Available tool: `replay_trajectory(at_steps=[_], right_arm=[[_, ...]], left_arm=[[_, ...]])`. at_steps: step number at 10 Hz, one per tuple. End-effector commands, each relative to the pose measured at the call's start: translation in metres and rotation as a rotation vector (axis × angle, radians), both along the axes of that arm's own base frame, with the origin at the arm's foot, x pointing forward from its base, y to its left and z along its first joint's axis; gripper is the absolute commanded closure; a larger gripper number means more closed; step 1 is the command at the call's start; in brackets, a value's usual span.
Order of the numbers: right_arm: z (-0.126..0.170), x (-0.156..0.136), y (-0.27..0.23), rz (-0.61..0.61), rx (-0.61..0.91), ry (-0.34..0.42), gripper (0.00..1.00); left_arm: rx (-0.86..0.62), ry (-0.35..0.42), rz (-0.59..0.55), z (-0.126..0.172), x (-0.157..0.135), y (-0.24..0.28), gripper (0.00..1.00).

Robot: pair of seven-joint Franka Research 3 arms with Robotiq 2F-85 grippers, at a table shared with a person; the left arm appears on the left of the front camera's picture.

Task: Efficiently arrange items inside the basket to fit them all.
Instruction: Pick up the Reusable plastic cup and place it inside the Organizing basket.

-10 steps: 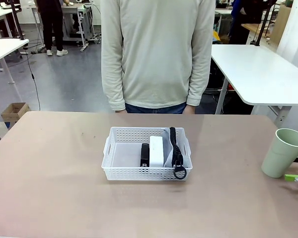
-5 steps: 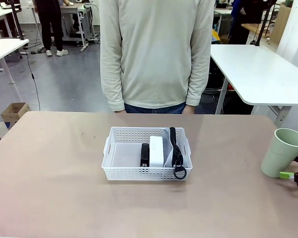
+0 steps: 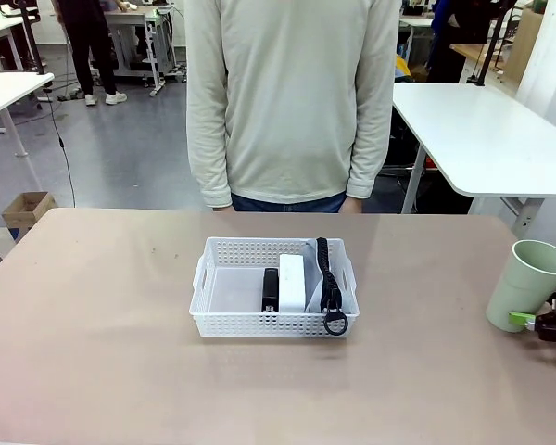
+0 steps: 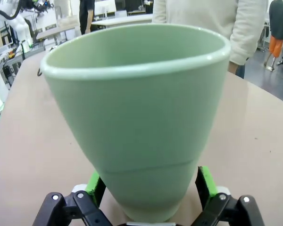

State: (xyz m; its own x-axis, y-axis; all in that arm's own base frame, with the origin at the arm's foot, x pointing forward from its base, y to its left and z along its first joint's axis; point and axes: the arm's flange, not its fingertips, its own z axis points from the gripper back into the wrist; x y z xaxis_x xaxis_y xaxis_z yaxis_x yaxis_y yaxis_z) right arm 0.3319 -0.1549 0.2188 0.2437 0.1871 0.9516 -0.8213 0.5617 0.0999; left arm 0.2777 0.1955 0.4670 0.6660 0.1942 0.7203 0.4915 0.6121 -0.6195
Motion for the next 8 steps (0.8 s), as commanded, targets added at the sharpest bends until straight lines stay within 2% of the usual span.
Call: replay_trajectory(at_steps=[1, 5, 8], right_arm=[[0.008, -0.029, 0.030, -0.019, 0.026, -0.053, 0.00], [0.030, -0.027, 0.022, -0.026, 0.128, -0.079, 0.00], [0.036, -0.024, 0.021, -0.026, 0.151, -0.086, 0.00]], left_arm=[[-0.009, -0.012, -0.003, 0.001, -0.001, -0.001, 0.00], [-0.009, -0.012, -0.003, 0.001, -0.001, -0.001, 0.00], [-0.009, -0.012, -0.003, 0.001, -0.001, -0.001, 0.00]])
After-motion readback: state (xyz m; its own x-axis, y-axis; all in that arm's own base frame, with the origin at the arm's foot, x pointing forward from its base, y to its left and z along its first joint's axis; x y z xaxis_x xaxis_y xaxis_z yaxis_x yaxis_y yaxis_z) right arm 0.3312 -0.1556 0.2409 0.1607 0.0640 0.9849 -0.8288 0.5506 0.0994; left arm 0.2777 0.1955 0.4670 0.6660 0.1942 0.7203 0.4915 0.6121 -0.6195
